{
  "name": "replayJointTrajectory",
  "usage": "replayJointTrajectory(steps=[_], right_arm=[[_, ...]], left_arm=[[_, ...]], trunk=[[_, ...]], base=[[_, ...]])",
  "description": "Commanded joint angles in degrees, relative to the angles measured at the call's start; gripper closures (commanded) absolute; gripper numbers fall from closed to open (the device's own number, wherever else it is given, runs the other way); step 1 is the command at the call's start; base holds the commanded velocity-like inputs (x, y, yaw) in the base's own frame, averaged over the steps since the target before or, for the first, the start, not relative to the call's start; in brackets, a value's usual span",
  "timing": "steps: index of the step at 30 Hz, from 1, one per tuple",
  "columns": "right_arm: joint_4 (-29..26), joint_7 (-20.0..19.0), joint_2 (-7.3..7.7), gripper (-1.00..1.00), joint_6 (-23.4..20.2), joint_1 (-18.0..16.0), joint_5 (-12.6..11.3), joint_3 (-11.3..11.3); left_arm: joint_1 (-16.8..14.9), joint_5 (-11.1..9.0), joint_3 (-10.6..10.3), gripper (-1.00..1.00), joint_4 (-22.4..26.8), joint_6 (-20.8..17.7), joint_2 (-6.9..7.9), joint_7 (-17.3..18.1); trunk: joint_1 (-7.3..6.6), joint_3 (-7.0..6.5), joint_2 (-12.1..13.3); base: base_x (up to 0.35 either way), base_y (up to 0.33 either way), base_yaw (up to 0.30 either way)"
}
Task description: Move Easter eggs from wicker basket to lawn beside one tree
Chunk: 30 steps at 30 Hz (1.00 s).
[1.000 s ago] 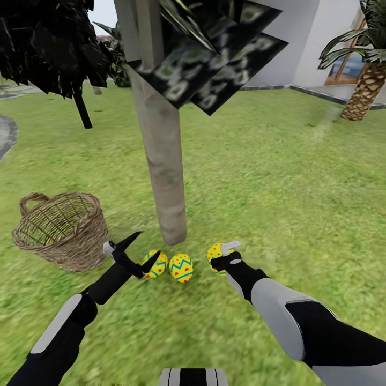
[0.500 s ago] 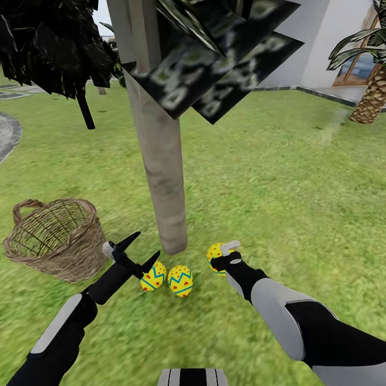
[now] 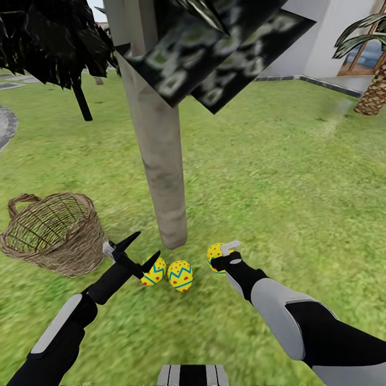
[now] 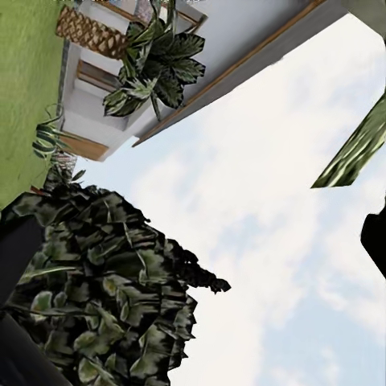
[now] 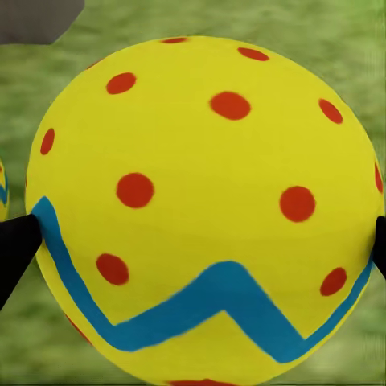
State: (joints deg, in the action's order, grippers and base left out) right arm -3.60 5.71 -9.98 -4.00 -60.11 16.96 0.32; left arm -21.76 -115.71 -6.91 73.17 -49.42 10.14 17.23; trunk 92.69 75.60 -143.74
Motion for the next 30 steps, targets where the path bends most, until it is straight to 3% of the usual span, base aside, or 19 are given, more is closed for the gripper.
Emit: replayJointTrajectory(steps=[1,19,27,30], right_arm=[[-0.1,0.2,-0.02,1.0,-0.4,0.0,0.4,0.0],[-0.1,0.2,-0.02,1.0,-0.4,0.0,0.5,0.0],[-0.1,0.1,-0.02,1.0,0.1,0.0,0.4,0.0],[-0.1,0.1,-0.02,1.0,0.1,0.0,0.4,0.0]], left_arm=[[0.0,0.0,-0.1,-1.0,0.0,0.0,0.05,0.4],[0.0,0.0,-0.1,-1.0,0.0,0.0,0.05,0.4],[0.3,0.1,-0.2,-1.0,-0.1,0.1,-1.79,0.2],[0.3,0.1,-0.2,-1.0,-0.1,0.1,-1.87,0.1]], trunk=[[0.01,0.27,0.0],[0.48,4.25,-0.3],[0.48,4.25,-0.3],[0.56,4.91,-0.3]], base=[[0.0,0.0,0.0],[0.0,0.0,0.0],[0.0,0.0,0.0],[0.0,0.0,0.0]])
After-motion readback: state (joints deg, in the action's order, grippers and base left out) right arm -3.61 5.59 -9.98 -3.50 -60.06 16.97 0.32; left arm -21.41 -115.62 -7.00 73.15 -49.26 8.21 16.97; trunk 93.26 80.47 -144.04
